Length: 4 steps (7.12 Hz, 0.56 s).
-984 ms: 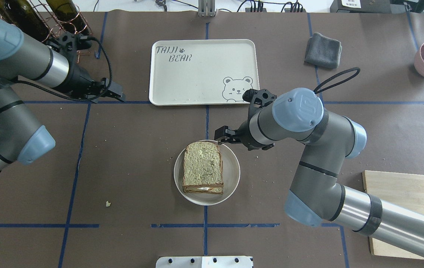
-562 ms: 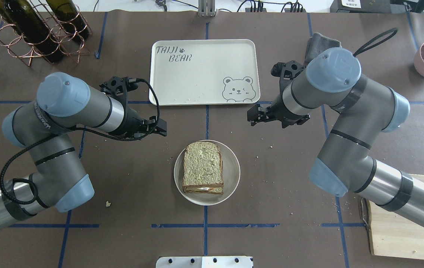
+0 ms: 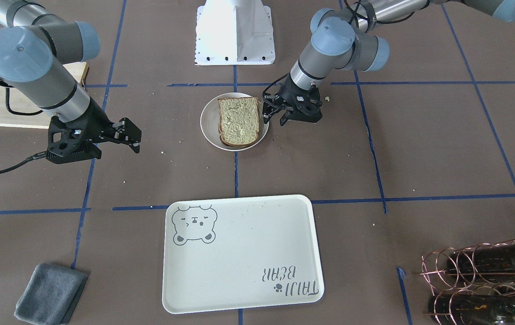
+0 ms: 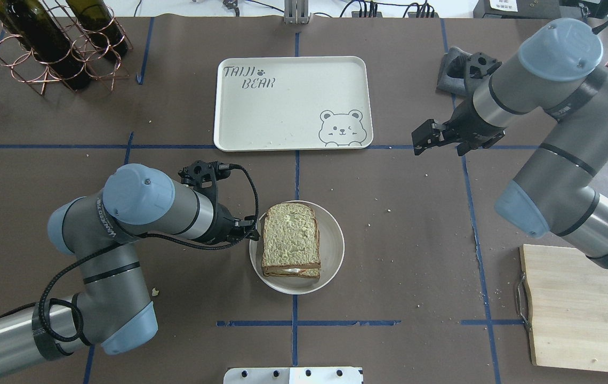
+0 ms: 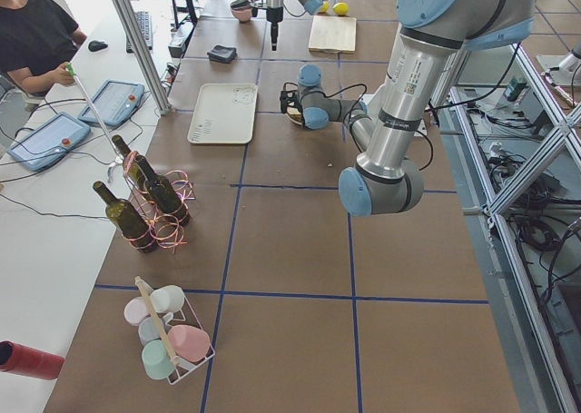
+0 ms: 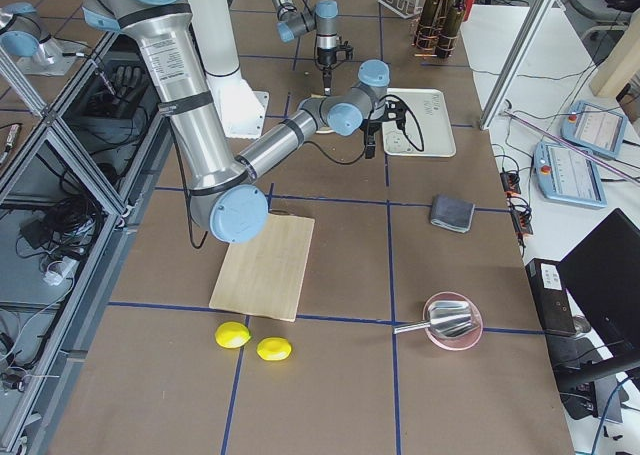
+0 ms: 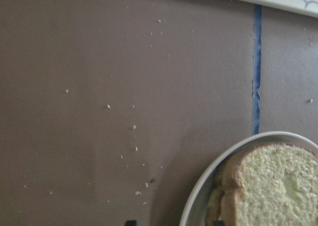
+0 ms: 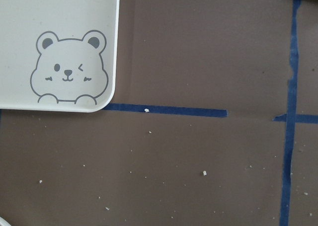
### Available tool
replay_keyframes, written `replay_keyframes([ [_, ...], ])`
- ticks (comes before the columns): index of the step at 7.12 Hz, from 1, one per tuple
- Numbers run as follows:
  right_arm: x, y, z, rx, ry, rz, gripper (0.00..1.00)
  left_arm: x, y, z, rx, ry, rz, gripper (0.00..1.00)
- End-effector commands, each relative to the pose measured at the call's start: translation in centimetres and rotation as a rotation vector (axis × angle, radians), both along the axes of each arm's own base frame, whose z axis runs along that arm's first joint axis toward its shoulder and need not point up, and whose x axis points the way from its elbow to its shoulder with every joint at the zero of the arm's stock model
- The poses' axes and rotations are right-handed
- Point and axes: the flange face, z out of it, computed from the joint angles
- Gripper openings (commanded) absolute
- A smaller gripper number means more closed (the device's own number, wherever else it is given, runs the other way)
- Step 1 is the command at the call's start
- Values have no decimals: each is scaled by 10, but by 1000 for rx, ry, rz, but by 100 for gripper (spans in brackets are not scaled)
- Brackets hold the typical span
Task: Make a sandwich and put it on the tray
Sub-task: 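Withdraw the right gripper while the left gripper reaches to the plate rim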
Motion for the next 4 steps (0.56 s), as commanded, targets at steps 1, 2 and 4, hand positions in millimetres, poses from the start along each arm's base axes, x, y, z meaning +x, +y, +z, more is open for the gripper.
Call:
replay_keyframes([
  [1, 24, -10, 11, -5, -5, 0, 100, 11, 9, 1, 4, -8, 5, 42],
  [2, 28, -10, 15, 1, -2, -4, 100, 13, 10, 1, 4, -8, 8, 38],
  [4, 35, -12, 18, -8, -6, 0, 100, 22, 7, 3, 3, -17, 9, 37],
])
